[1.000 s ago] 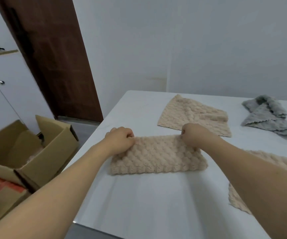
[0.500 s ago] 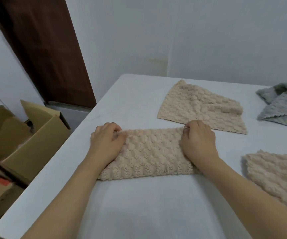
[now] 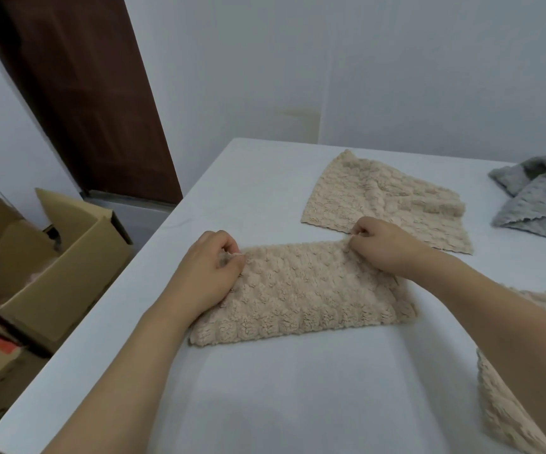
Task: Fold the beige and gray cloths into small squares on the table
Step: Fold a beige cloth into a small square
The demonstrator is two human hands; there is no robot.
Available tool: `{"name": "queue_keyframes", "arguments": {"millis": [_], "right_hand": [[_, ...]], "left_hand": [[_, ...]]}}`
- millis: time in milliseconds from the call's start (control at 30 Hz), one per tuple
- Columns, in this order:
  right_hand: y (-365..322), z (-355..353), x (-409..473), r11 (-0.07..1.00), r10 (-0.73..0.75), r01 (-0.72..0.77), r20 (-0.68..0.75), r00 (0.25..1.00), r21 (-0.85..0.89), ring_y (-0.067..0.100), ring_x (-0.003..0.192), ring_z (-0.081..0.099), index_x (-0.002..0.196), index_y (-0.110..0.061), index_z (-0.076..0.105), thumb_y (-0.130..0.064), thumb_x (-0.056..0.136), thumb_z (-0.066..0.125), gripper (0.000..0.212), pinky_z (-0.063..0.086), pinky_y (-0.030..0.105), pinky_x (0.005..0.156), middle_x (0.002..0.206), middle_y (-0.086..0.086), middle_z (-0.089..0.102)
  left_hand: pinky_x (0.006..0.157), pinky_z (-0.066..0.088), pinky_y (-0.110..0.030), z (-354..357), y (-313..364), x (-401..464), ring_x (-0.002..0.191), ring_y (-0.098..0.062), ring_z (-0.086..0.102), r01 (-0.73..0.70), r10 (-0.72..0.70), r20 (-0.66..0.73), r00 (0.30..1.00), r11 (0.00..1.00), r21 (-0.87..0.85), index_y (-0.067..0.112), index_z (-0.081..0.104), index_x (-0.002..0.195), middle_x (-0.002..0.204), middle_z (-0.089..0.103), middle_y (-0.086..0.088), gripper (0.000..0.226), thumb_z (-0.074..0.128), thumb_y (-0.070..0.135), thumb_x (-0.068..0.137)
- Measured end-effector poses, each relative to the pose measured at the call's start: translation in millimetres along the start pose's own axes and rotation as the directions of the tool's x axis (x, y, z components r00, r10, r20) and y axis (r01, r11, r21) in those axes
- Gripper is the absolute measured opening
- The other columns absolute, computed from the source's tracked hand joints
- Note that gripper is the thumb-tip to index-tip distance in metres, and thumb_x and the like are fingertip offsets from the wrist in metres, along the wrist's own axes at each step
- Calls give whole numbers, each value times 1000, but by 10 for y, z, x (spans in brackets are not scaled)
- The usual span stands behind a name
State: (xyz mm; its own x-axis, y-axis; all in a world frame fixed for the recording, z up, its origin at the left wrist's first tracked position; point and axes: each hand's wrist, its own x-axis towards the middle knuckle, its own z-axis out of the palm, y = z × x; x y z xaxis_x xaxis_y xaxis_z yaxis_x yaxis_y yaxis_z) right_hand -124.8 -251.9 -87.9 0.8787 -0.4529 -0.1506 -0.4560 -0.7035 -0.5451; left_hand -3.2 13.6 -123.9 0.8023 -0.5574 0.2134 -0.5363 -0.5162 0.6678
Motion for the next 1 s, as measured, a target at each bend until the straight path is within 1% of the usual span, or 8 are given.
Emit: {"name": "queue_keyframes", "arguments": {"millis": [233, 367, 433, 533, 600, 700, 833, 1000], "right_hand": [[-39, -107, -7, 995, 75, -66, 119, 990, -75, 21, 85, 53, 102, -13, 56, -33, 91, 54, 23, 38, 32, 67, 95, 4, 58], [-12, -111, -74, 965, 27, -57, 119, 993, 256, 20, 72, 45, 93, -12, 57, -28, 89, 60, 17, 34, 33, 65, 81, 4, 51], [-13, -123, -145, 922, -6, -42, 125, 992, 385, 21, 74, 47, 92, -17, 56, -28, 87, 65, 15, 35, 35, 65, 84, 4, 53], [-37, -127, -299, 841, -66, -6, 114, 991, 540, 17, 64, 46, 94, -17, 54, -20, 85, 71, 20, 34, 27, 52, 78, 2, 53], [-48, -168, -394, 762, -82, 17, 71, 994, 648, 14, 60, 49, 91, -18, 54, -14, 83, 73, 21, 35, 26, 50, 75, 1, 55], [-55, -312, -534, 623, -92, 36, 27, 995, 782, 21, 75, 59, 87, -18, 57, -8, 80, 74, 21, 47, 32, 62, 84, 6, 61], [-92, -537, -753, 443, -93, 85, -48, 994, 892, 19, 77, 67, 87, -17, 58, -1, 79, 70, 22, 55, 24, 59, 87, 5, 67], [-161, -724, -1001, 402, -96, 187, -162, 982, 896, 15, 74, 64, 83, -18, 63, -12, 75, 74, 15, 48, 27, 68, 80, -1, 67]], "left_hand": [[71, 35, -35, -48, -9, 36, 82, -21, 44, 118, -115, 125, 985, 993, -18, 34, 53, 78, 73, 53, 7, 11, 58, 32, 87], [62, 39, -32, -103, 72, -28, 64, -16, 49, 139, -124, 128, 984, 983, -118, 28, 55, 76, 62, 55, 7, 13, 64, 26, 85], [57, 40, -30, -158, 147, -56, 57, -12, 49, 130, -114, 112, 987, 980, -148, 21, 56, 76, 68, 59, 4, 15, 67, 16, 85], [66, 44, -24, -247, 249, -104, 77, -14, 59, 98, -87, 95, 992, 987, -123, 15, 57, 76, 92, 65, 5, 15, 68, 10, 84], [64, 44, -23, -318, 329, -132, 75, -13, 60, 90, -82, 78, 994, 990, -105, 15, 58, 75, 86, 66, 7, 15, 70, 11, 84], [53, 38, -20, -455, 481, -192, 51, -1, 48, 76, -72, 40, 997, 992, -96, 17, 62, 74, 60, 57, 11, 15, 73, 18, 84], [49, 35, -20, -687, 705, -334, 45, -3, 40, 25, -27, -10, 1000, 983, -181, 14, 65, 76, 47, 48, 11, 13, 73, 18, 86], [60, 42, -31, -915, 933, -495, 61, -22, 51, -56, 45, -74, 996, 986, -157, 18, 65, 80, 74, 63, -15, 12, 69, 23, 90]]}}
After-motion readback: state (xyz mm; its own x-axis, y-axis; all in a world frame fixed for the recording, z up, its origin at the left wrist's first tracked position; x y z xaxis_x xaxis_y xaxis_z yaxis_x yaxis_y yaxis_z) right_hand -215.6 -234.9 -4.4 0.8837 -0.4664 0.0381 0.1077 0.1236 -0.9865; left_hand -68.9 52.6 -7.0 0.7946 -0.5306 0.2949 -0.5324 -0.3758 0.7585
